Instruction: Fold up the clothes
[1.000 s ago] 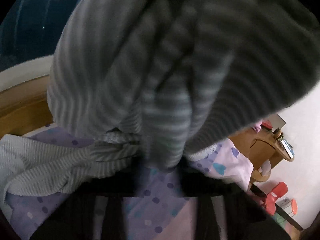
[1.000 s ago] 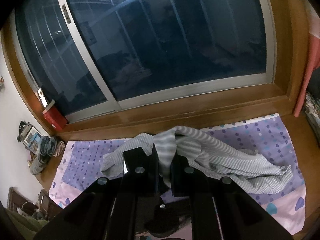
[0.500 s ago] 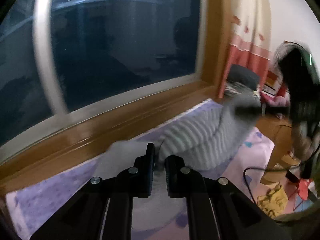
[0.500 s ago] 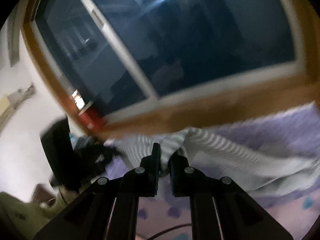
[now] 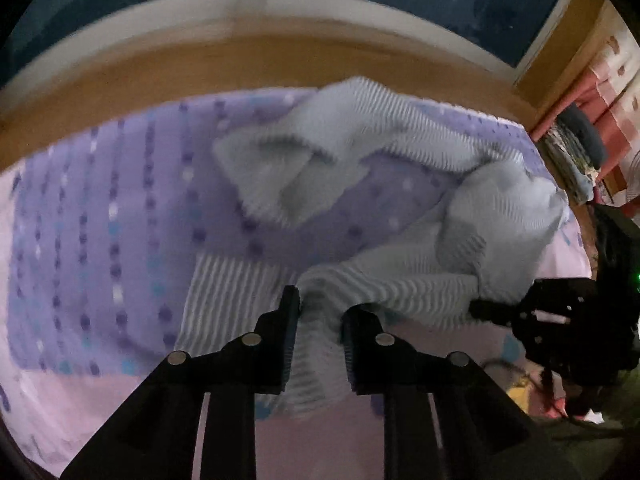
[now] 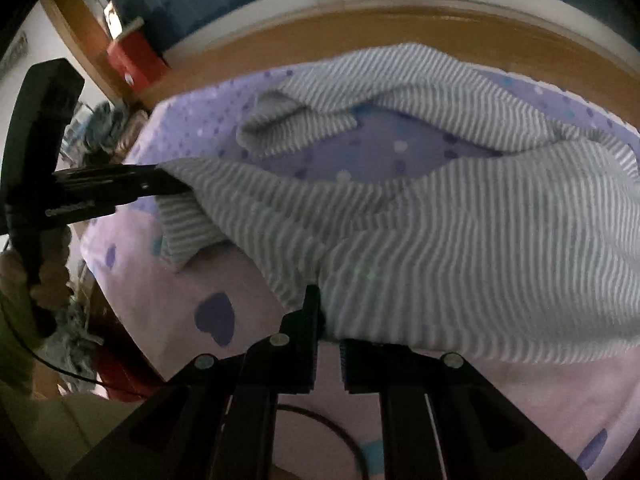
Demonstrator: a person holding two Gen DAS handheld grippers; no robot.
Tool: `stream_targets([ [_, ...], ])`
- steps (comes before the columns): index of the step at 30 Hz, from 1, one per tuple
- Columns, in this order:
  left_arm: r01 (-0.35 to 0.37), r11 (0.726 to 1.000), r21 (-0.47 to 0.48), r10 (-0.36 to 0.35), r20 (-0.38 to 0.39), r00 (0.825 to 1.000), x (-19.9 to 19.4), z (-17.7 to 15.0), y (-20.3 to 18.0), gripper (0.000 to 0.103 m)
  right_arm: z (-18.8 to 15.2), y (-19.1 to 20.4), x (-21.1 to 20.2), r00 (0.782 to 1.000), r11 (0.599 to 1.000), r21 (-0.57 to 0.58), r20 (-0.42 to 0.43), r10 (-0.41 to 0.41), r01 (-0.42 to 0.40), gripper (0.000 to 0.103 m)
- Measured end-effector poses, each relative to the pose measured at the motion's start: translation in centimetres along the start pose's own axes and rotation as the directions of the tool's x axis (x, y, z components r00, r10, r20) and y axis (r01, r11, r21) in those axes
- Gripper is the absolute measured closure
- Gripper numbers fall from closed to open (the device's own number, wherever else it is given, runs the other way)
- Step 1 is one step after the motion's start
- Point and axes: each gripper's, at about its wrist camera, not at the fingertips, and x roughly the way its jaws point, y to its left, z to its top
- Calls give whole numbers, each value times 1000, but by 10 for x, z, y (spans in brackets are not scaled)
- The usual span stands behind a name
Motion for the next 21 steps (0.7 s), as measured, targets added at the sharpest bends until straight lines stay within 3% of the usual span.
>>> stream_targets([
  [2, 11, 1000, 14, -11, -1, 1000, -6, -11, 7, 77, -6, 5, -1, 1000, 1000, -8, -16, -25, 25, 78],
  [4, 24, 999, 46, -24, -3, 1000, -14, -18, 10, 76, -14, 11, -5, 998, 998, -25, -20, -64, 63, 71],
  [11, 45, 994, 97, -48, 24, 999, -40, -42, 12, 75, -25, 36, -22, 986, 978, -146, -42, -159, 152, 67],
  [15, 7, 1000, 24, -8, 56, 998, -49, -52, 31, 75, -17, 61, -32, 989, 949, -280, -7, -150, 142, 65],
  [17, -19, 998, -53, 22, 60, 998, -45, -52, 48, 75, -13, 73, -29, 988, 917, -368, 31, -152, 152, 51],
  [19, -7, 989, -145, 14, 51, 999, -35, -51, 64, 75, -9, 84, -21, 986, 888, -431, 44, -158, 162, 50],
  [21, 2, 984, -176, 3, 30, 1000, -24, -49, 71, 75, -5, 92, -10, 989, 876, -460, 29, -148, 145, 50],
])
